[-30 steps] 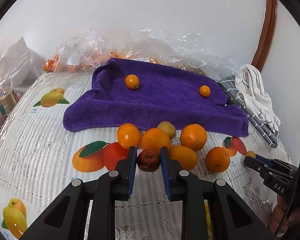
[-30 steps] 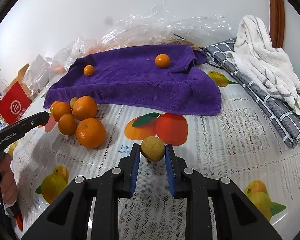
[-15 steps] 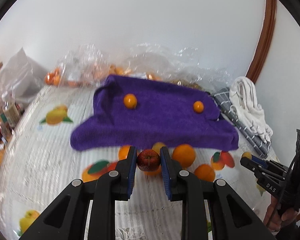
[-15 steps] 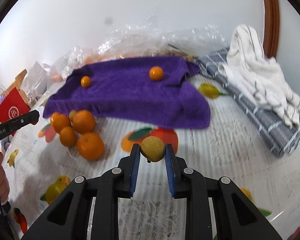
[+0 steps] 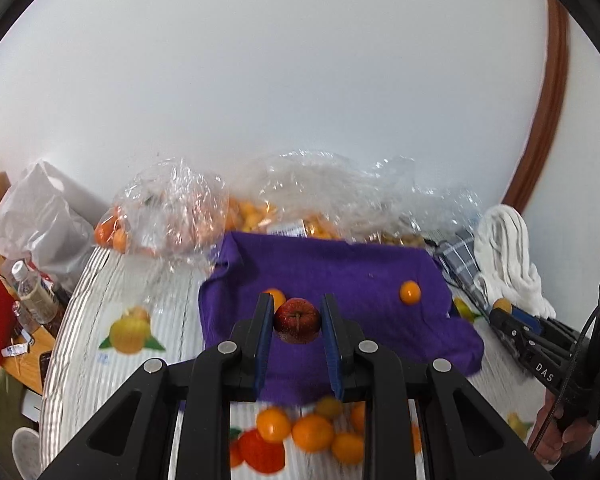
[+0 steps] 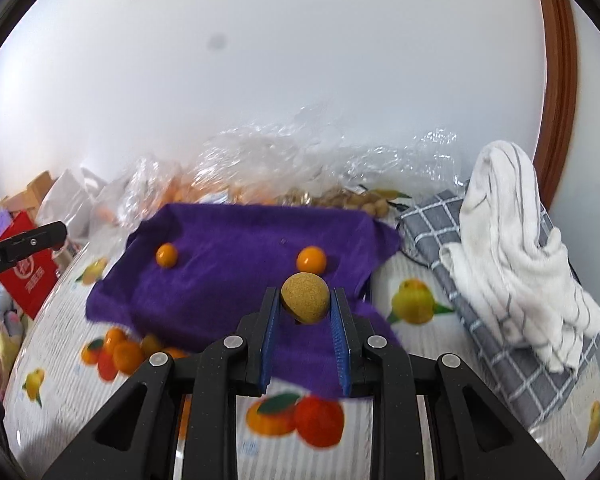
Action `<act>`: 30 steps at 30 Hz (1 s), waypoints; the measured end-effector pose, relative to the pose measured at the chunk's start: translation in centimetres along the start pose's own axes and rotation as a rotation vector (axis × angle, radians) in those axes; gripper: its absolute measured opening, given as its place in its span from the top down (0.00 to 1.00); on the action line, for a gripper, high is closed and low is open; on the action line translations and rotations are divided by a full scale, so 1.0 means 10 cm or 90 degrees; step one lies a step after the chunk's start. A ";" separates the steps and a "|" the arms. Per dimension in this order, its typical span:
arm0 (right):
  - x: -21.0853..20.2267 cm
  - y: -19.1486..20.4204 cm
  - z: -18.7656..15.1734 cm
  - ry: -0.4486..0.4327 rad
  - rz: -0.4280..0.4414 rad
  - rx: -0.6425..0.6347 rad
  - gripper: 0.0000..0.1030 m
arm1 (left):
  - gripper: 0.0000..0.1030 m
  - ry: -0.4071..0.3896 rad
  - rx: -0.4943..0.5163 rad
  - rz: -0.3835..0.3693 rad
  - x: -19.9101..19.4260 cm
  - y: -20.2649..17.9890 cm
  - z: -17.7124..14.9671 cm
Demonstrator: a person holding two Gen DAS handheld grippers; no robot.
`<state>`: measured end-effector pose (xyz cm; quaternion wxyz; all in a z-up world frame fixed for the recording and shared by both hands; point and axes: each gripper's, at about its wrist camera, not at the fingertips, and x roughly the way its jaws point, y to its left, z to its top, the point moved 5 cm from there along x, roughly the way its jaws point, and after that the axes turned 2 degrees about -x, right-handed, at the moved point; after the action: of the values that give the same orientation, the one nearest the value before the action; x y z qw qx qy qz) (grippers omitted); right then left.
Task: Organize fruits
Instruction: 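Carry the yellow-green and red fruits over the purple towel with both grippers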
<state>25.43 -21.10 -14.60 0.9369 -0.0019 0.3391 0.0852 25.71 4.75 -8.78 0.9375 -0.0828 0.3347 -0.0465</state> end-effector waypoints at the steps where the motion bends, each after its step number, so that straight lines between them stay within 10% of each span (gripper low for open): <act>1: 0.05 -0.02 0.05 0.001 0.000 0.004 0.76 | 0.78 0.002 -0.006 -0.001 0.04 0.00 0.04; 30: 1.01 -0.09 -0.12 0.076 0.003 0.008 0.76 | 0.78 0.117 -0.040 -0.005 1.20 0.17 -0.17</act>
<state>32.46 -20.45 -21.97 0.9149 0.0000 0.3946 0.0851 33.96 4.54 -17.86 0.8996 -0.1089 0.4202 -0.0473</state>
